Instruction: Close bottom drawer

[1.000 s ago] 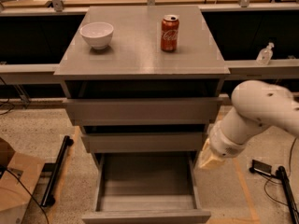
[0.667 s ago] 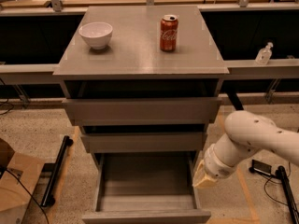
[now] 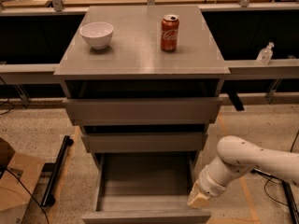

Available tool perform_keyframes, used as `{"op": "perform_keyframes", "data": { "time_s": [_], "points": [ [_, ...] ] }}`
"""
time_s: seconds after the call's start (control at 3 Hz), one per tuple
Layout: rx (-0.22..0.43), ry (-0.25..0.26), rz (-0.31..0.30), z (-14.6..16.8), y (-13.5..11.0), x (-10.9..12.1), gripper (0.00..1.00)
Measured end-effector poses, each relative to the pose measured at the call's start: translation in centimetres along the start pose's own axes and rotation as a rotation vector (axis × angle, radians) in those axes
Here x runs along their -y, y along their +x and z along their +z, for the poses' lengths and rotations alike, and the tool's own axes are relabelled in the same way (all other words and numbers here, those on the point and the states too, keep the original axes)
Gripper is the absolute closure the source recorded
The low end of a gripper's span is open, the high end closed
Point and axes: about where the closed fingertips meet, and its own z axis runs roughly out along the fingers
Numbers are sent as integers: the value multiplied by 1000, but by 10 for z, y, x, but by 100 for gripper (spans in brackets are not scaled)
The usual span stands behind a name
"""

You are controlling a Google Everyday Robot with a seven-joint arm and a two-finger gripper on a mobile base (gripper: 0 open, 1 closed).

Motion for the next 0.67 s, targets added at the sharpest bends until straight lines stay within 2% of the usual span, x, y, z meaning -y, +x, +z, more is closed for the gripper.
{"op": "perform_keyframes", "data": {
  "time_s": [0.33, 0.67],
  "points": [
    [6, -1, -21, -7, -9, 22, 100],
    [37, -84, 3, 34, -2, 54, 100]
  ]
}}
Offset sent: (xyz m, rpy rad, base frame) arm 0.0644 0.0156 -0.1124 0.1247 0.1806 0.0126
